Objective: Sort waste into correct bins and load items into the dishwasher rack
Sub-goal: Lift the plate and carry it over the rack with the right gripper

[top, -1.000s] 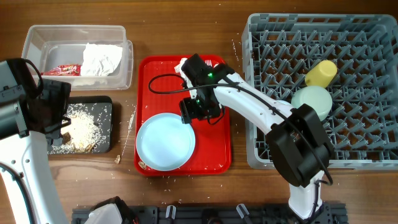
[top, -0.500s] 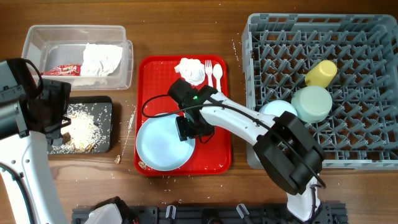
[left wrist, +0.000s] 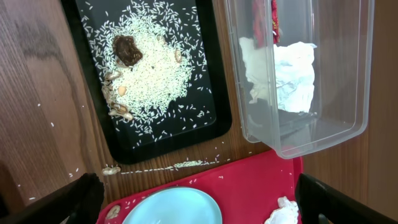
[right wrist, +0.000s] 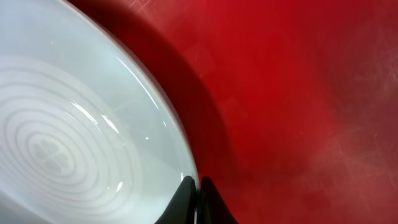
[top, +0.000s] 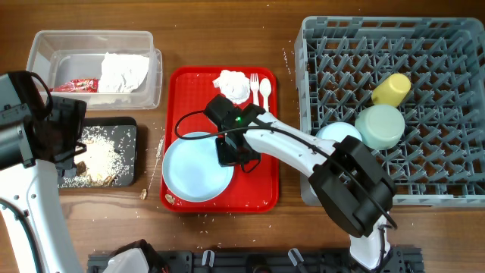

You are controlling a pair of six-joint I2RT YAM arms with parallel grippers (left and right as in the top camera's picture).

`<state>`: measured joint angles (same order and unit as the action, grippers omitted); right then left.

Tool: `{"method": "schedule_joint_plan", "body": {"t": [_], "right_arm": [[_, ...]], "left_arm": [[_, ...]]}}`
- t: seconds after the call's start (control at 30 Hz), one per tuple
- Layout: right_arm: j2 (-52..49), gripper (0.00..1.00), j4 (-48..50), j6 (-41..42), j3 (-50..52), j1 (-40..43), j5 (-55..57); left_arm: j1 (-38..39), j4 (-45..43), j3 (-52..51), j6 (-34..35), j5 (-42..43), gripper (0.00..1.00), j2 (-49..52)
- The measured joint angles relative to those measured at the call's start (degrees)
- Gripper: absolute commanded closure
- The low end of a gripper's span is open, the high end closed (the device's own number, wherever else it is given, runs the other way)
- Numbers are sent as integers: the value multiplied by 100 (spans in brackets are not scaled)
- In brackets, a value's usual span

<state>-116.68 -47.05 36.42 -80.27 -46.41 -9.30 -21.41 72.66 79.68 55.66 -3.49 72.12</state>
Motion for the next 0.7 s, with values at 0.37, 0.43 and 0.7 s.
{"method": "schedule_joint_plan", "body": {"t": [0.37,0.43,0.7], "right_arm": [[354,96,2,-22,4,284,-7],[719,96,-2,-66,4,450,-2],[2245,95,-24,-372,4,1189,83]], "left_arm": [[0,0,0,0,0,0,0],[0,0,0,0,0,0,0],[0,0,0,0,0,0,0]]}}
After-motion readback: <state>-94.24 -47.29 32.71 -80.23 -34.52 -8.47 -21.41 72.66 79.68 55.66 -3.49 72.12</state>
